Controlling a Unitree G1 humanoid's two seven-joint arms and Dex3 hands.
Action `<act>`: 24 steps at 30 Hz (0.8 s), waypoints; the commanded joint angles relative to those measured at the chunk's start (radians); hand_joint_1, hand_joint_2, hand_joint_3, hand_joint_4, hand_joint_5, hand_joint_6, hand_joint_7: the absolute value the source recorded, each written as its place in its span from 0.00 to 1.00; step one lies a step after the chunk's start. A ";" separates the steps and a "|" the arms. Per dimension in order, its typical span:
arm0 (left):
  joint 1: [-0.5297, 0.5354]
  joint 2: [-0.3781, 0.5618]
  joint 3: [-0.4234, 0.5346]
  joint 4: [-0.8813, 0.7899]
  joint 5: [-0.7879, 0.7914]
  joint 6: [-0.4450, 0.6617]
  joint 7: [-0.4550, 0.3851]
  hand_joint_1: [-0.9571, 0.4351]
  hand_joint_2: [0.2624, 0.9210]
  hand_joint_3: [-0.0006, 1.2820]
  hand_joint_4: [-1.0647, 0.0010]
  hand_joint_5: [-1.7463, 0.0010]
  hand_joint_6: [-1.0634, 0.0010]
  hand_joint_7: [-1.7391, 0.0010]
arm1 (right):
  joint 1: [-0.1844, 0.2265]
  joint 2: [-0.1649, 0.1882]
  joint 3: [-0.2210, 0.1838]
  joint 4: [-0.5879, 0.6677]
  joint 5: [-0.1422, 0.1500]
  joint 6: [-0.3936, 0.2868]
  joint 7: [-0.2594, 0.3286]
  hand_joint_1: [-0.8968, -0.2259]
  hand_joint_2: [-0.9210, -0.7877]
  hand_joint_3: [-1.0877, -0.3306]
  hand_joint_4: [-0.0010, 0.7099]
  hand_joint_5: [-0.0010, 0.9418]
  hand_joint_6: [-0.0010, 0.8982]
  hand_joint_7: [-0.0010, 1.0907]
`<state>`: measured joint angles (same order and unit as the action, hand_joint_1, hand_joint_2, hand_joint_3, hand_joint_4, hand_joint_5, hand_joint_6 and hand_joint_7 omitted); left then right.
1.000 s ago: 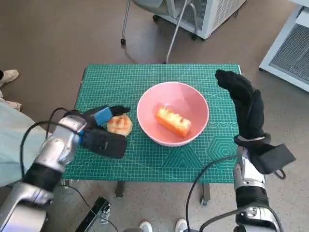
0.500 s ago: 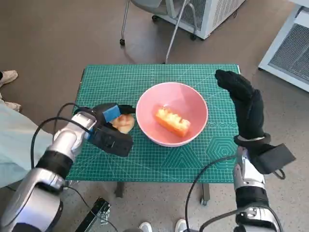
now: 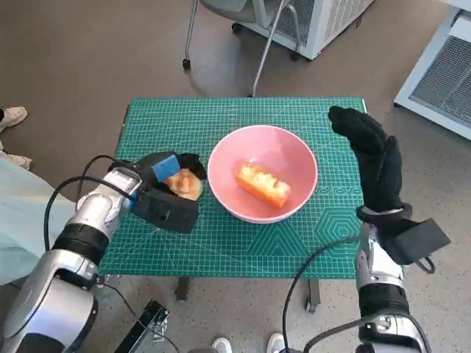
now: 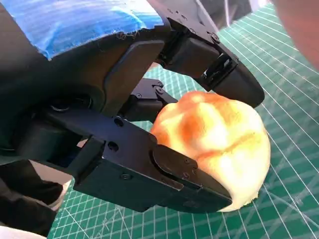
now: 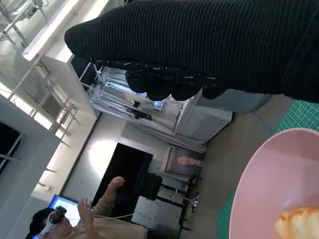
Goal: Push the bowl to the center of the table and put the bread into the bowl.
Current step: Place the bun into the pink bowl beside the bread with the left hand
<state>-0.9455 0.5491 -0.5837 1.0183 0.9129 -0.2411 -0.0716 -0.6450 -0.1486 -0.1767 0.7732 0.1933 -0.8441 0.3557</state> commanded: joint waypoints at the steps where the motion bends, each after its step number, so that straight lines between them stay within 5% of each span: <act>1: -0.037 0.052 0.049 -0.036 -0.043 0.015 -0.004 0.69 0.97 0.06 0.37 0.31 0.35 0.37 | 0.012 0.008 0.002 0.008 -0.003 0.009 -0.009 0.51 0.00 0.44 0.54 0.01 0.08 0.68; 13: 0.009 0.141 0.216 -0.391 -0.136 0.117 -0.074 0.69 0.97 0.04 0.32 0.36 0.34 0.36 | 0.001 0.007 0.002 0.022 -0.002 0.008 -0.007 0.52 0.00 0.43 0.54 0.00 0.07 0.68; 24: 0.101 0.090 0.286 -0.807 -0.148 0.168 -0.075 0.69 0.98 0.03 0.37 0.36 0.30 0.36 | -0.006 0.011 0.009 0.019 -0.008 0.008 -0.011 0.51 0.00 0.43 0.54 0.00 0.07 0.69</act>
<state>-0.8837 0.6775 -0.2986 0.3146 0.7900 -0.0547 -0.1424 -0.6560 -0.1459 -0.1726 0.7788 0.1916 -0.8448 0.3539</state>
